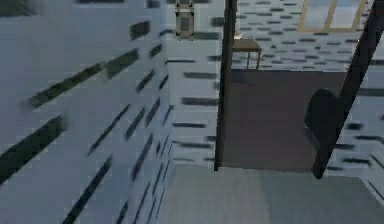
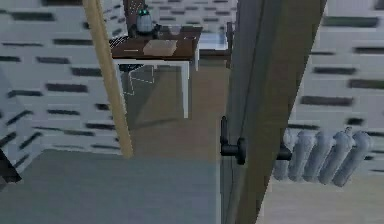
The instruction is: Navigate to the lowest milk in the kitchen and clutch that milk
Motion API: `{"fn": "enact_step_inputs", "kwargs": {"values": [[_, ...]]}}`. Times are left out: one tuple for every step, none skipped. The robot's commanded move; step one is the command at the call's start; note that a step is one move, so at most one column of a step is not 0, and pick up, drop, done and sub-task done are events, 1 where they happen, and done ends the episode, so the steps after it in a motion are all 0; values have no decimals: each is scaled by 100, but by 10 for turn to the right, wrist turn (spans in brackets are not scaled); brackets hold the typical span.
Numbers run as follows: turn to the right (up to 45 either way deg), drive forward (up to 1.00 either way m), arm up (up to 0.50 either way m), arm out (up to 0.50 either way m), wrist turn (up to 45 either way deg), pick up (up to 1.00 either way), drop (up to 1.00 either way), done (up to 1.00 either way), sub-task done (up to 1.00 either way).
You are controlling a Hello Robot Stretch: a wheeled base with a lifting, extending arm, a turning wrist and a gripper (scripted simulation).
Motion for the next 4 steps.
{"fn": "enact_step_inputs", "kwargs": {"values": [[240, 0, 0, 0, 0, 0, 0, 0, 0], [0, 100, 0, 0, 0, 0, 0, 0, 0], [0, 100, 0, 0, 0, 0, 0, 0, 0], [30, 0, 0, 0, 0, 0, 0, 0, 0]]}}
